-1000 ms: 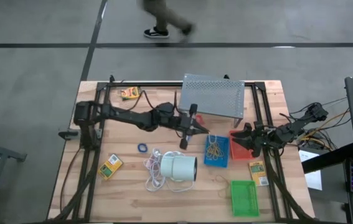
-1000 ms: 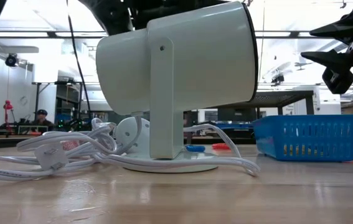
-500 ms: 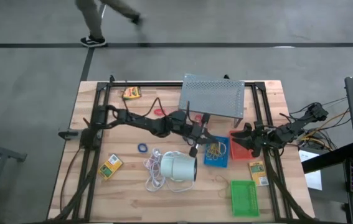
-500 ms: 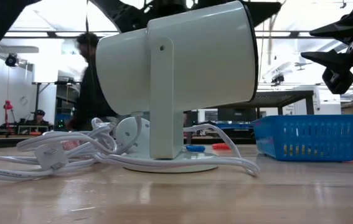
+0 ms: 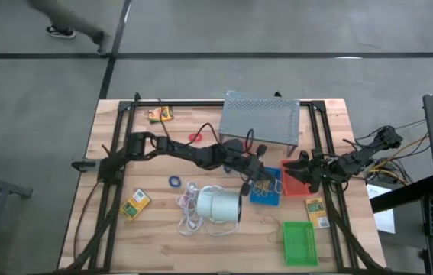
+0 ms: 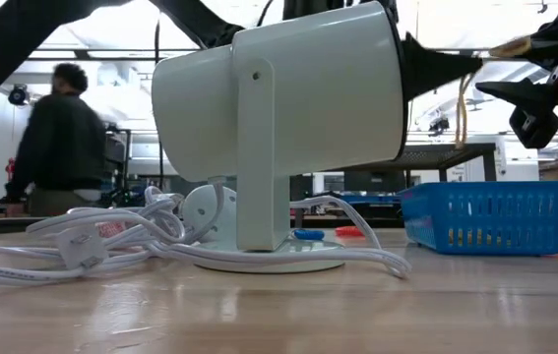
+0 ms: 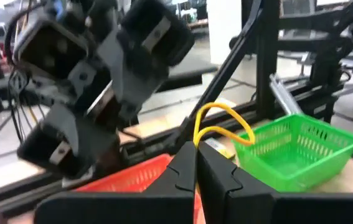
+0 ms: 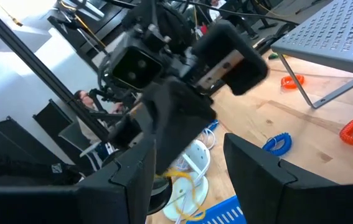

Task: Pick & Place Office Desk Supplies
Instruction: Put the yellow rubber band into the blue bin

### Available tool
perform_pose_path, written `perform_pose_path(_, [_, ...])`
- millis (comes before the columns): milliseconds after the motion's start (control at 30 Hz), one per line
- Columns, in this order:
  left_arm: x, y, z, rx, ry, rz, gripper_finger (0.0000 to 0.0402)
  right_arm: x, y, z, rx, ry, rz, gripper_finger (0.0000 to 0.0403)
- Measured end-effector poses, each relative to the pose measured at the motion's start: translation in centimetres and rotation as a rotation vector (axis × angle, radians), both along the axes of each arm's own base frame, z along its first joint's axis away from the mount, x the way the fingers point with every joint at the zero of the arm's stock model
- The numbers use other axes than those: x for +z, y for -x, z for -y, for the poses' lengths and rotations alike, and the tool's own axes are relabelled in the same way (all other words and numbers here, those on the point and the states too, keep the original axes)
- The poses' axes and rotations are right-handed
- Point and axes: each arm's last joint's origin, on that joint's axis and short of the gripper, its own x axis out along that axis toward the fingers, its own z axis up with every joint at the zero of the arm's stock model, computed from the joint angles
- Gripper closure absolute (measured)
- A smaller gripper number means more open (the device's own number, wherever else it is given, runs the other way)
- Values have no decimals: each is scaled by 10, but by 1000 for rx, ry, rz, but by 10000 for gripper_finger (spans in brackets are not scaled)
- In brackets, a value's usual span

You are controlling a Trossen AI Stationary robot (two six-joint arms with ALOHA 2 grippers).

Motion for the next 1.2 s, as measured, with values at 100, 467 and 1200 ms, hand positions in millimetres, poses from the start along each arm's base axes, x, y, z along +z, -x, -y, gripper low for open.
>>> perform_pose_path(100, [-5,0,-3,15,0,-28,394,0,0,0,0,0,0,218])
perform_pose_path(467, [-20,3,-10,64,-9,-185,394,0,0,0,0,0,1,218])
perform_pose_path(1200, [-26,5,-10,64,-7,-254,382,0,0,0,0,0,0,218])
